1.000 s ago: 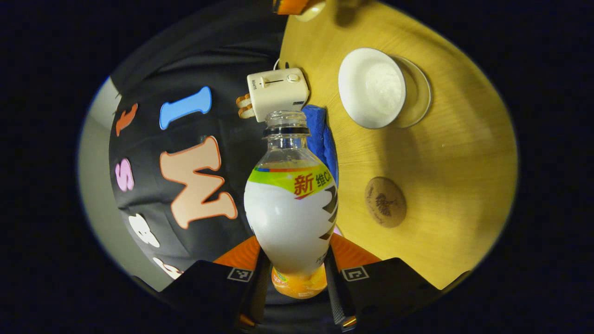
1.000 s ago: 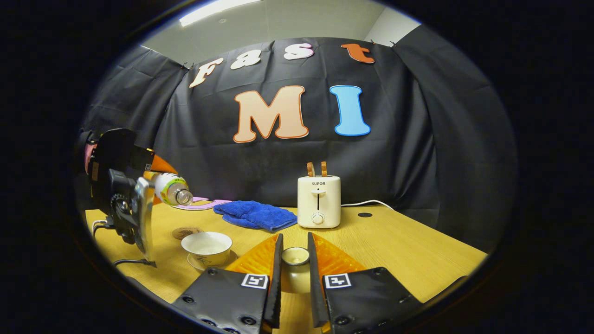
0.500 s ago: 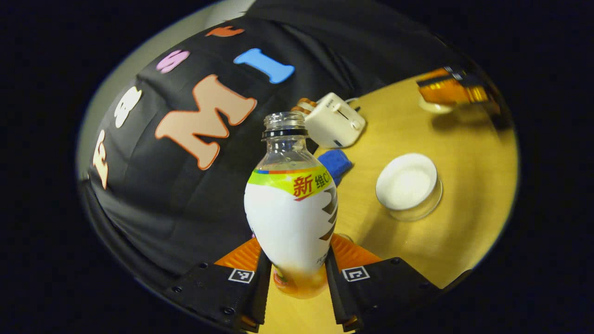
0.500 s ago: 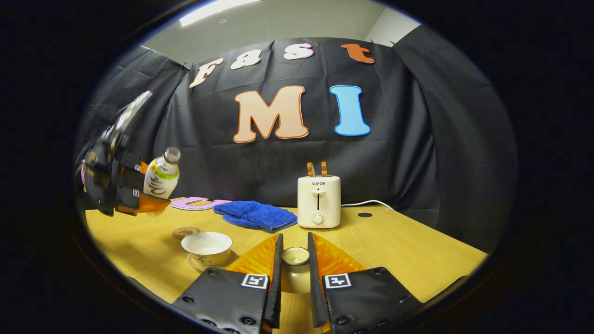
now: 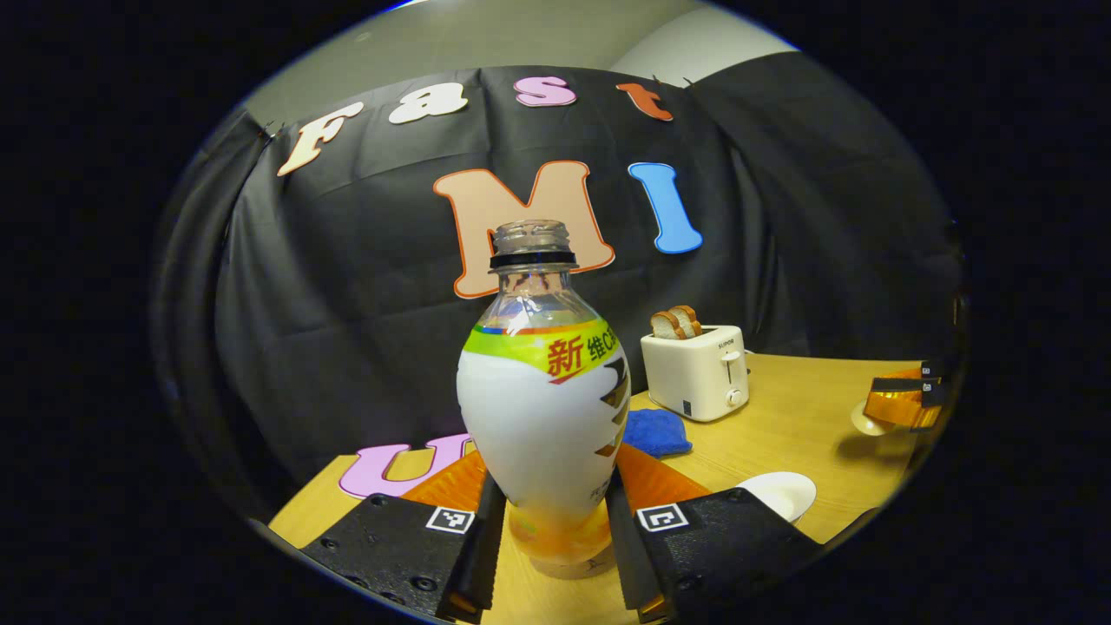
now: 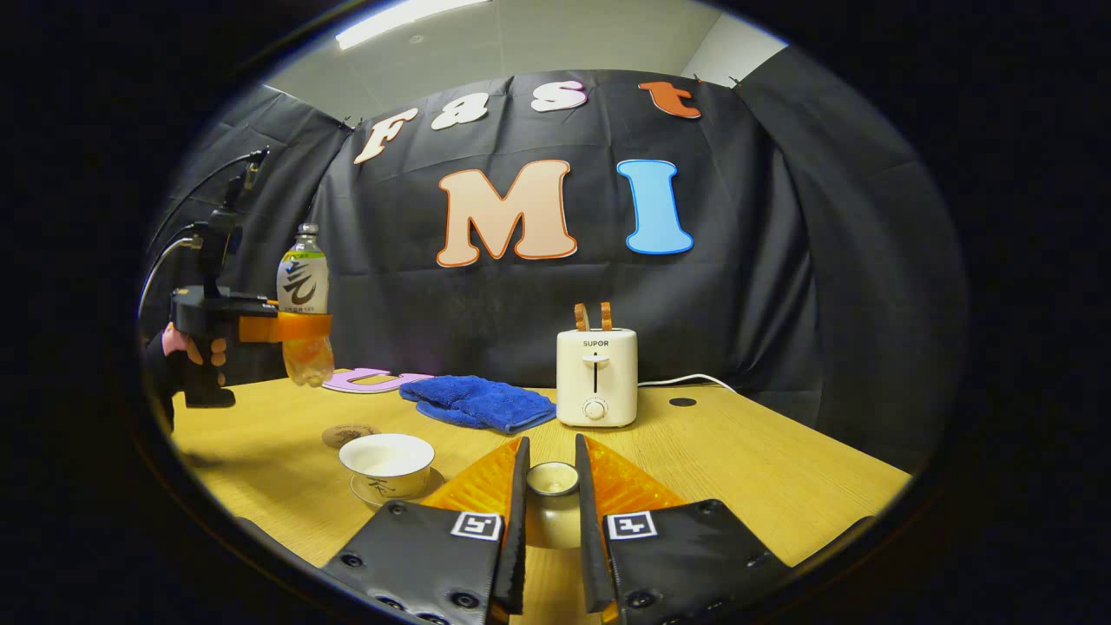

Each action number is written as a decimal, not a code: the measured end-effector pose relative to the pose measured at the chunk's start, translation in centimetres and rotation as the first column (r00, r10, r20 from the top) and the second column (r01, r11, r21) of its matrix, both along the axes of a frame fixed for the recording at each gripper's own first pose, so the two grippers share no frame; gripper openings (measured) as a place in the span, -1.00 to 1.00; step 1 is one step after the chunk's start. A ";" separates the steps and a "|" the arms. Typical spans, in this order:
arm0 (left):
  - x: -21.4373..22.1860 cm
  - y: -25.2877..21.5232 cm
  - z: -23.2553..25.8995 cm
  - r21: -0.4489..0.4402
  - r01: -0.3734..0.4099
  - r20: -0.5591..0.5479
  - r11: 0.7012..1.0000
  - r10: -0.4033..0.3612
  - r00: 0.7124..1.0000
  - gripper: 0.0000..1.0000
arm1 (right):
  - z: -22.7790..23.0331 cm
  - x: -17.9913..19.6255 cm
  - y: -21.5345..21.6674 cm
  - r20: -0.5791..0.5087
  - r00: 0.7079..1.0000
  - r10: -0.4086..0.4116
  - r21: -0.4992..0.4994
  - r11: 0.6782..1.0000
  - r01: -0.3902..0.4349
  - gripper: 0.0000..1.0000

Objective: Open the teacup lid with one hand, grasp the water bottle and pour water into the teacup with the other hand; after pouring, place the water bottle on the coaster and then close the teacup lid.

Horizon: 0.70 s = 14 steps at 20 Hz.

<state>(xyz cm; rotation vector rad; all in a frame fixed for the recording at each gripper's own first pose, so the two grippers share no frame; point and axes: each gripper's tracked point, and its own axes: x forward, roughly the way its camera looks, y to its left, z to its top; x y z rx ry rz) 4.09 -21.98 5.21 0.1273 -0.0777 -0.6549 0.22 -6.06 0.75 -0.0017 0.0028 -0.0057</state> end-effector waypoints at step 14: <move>2.9 -1.0 -5.5 -0.066 -0.046 -0.172 0.997 0.034 0.985 0.08 | 0.0 0.0 0.2 0.004 1.000 0.007 0.000 1.000 -0.007 -0.41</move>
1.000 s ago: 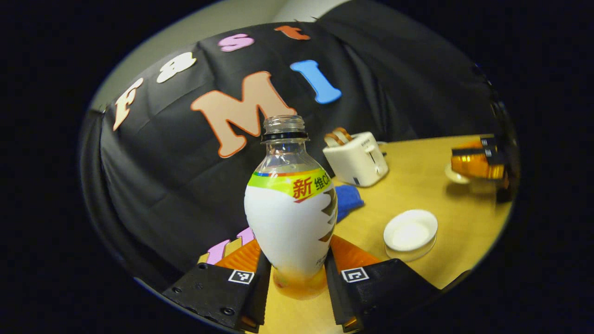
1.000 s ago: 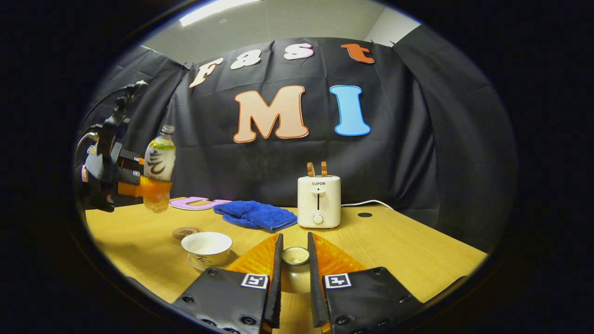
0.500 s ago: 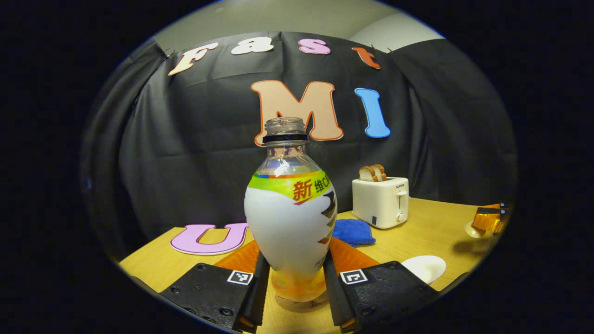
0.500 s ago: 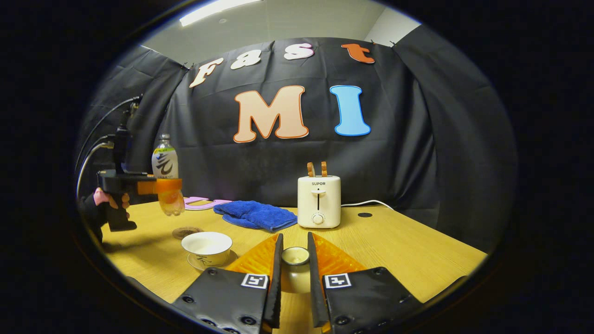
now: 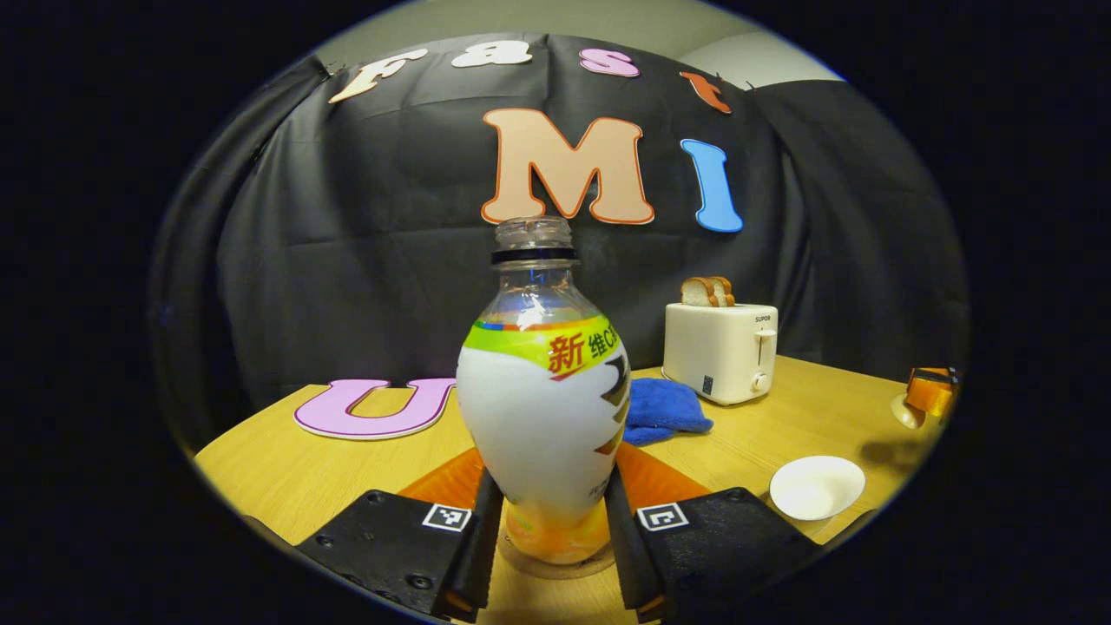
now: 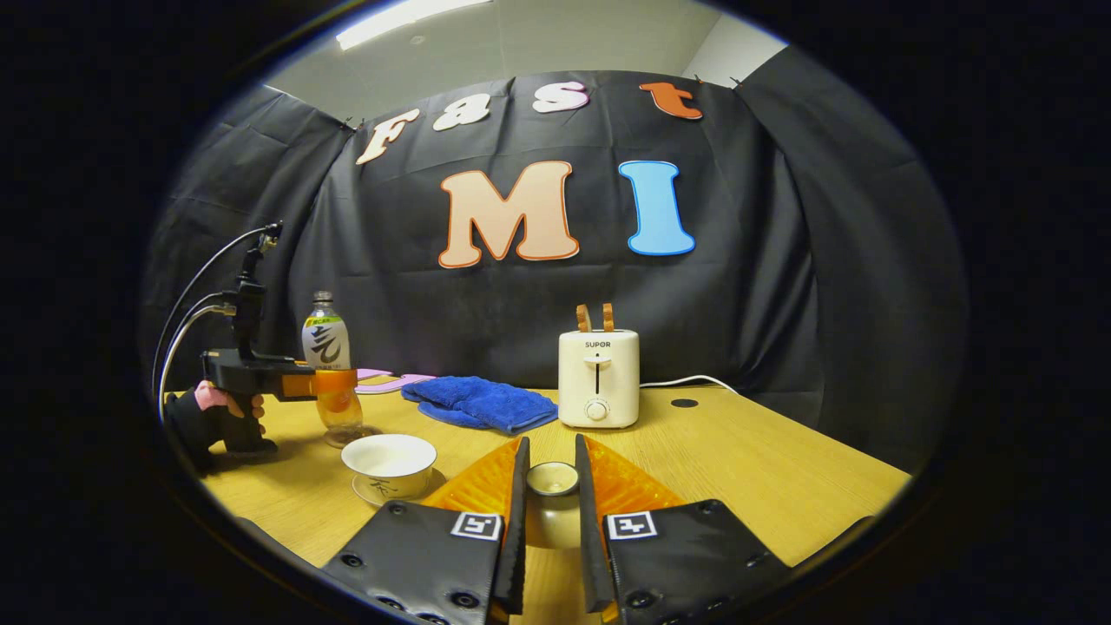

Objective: Open the teacup lid with one hand, grasp the water bottle and pour water into the teacup with the other hand; after pouring, place the water bottle on the coaster and then close the teacup lid.

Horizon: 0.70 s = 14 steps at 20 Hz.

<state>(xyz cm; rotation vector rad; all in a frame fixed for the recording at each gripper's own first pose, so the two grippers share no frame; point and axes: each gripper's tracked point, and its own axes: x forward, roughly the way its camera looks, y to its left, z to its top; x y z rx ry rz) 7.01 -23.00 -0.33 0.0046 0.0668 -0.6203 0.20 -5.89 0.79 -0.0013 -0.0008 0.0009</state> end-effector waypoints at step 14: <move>0.3 0.1 -1.8 0.035 -0.014 -0.035 0.999 0.015 0.999 0.36 | 0.0 0.0 0.0 0.001 1.000 0.002 0.000 1.000 -0.002 -0.43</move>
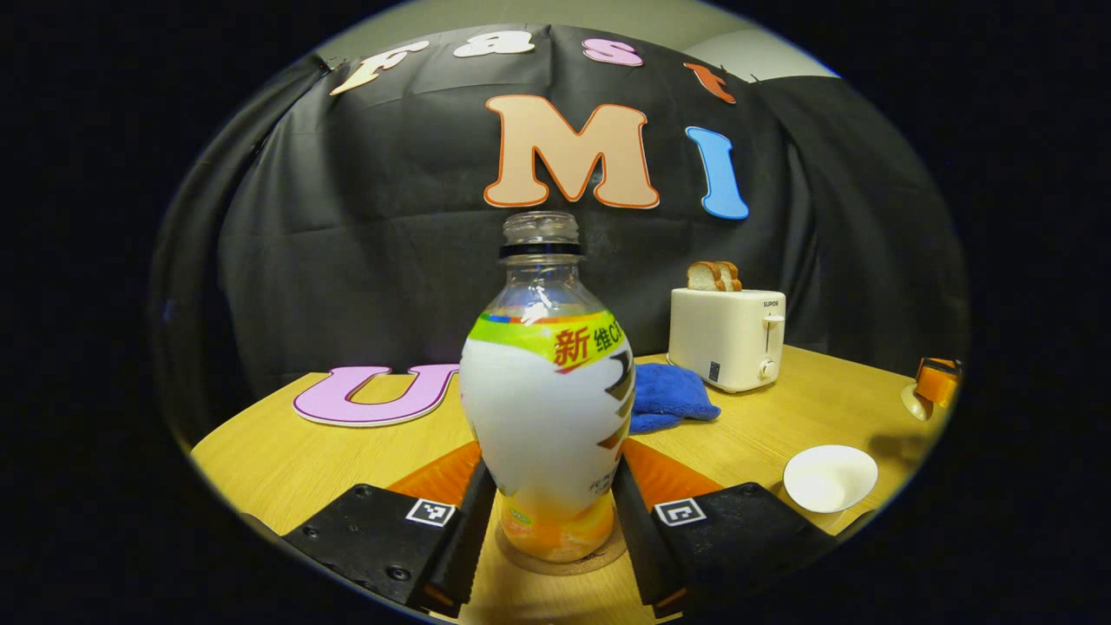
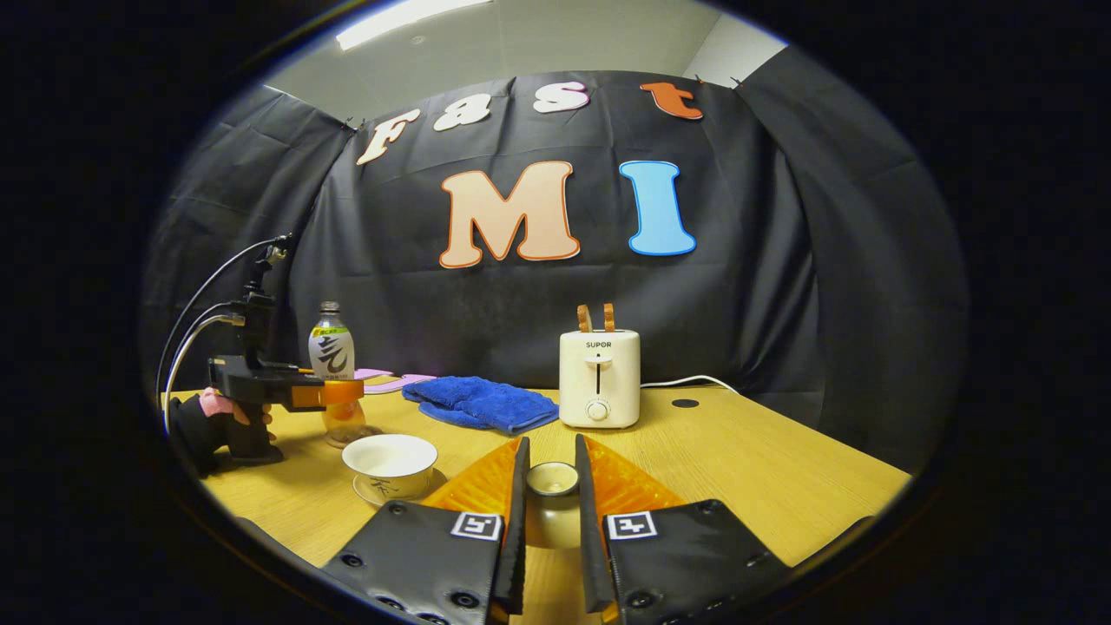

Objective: Open the teacup lid with one hand, grasp the water bottle and pour water into the teacup with the other hand; after pouring, place the water bottle on the coaster and then close the teacup lid.

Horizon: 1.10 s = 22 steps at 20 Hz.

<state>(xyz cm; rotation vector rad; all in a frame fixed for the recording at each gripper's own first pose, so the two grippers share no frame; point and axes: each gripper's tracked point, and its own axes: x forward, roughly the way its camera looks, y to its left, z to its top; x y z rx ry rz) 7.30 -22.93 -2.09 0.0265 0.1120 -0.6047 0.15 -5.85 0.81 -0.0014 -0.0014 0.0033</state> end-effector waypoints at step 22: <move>-6.1 6.0 1.6 -0.091 -0.117 0.104 0.989 0.127 0.986 0.64 | -0.1 0.2 3.0 -0.007 0.996 0.089 0.003 0.996 -0.089 -0.41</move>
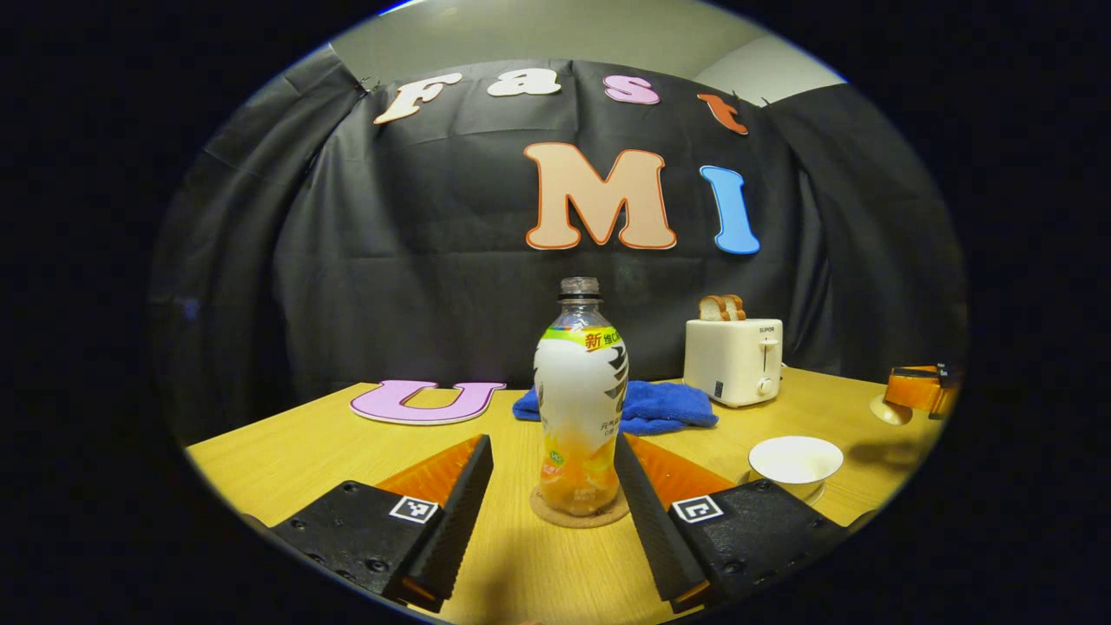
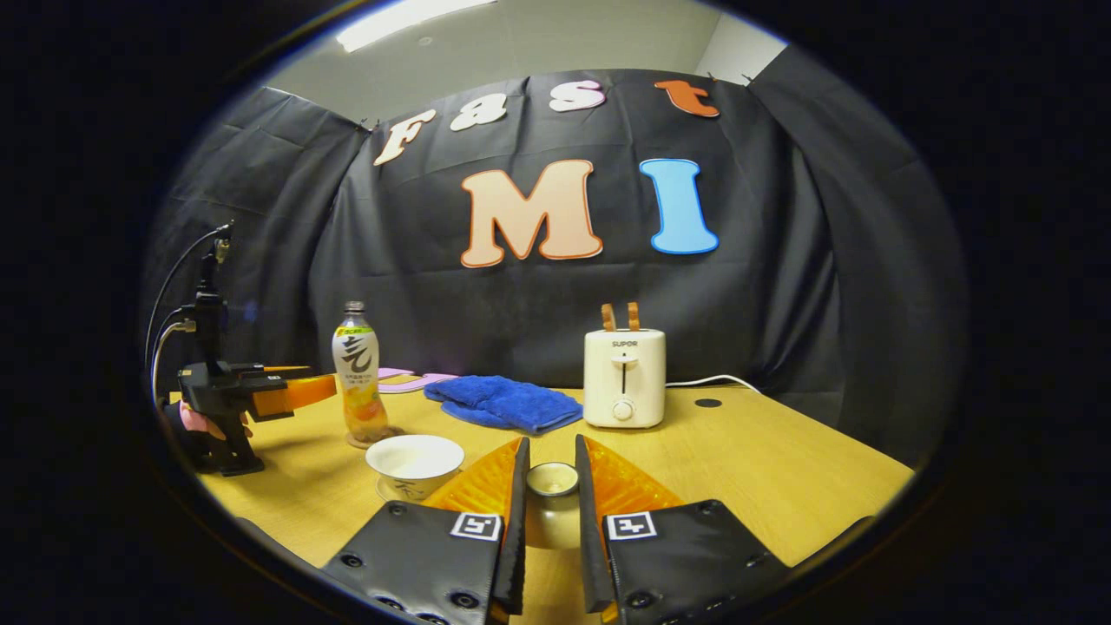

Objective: Open the teacup lid with one hand, grasp the water bottle and pour water into the teacup with the other hand; after pouring, place the water bottle on the coaster and then close the teacup lid.

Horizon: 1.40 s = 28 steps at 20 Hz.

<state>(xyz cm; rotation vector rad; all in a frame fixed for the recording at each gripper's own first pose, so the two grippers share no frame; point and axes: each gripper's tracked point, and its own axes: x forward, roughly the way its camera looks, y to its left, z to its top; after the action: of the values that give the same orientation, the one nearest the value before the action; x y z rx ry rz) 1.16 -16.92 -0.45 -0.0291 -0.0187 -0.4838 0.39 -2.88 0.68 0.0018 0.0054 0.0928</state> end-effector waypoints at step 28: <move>-1.8 7.4 0.1 0.011 -0.218 -0.011 0.976 0.218 0.976 0.63 | -2.3 5.6 13.3 -0.122 0.963 0.239 -0.005 0.970 -0.242 -0.38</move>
<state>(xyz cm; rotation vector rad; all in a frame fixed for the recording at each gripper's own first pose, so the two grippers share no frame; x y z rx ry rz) -0.61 -9.54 -0.37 -0.0204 -0.0078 -0.2643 5.97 10.38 -1.63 -0.0130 0.1279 0.3361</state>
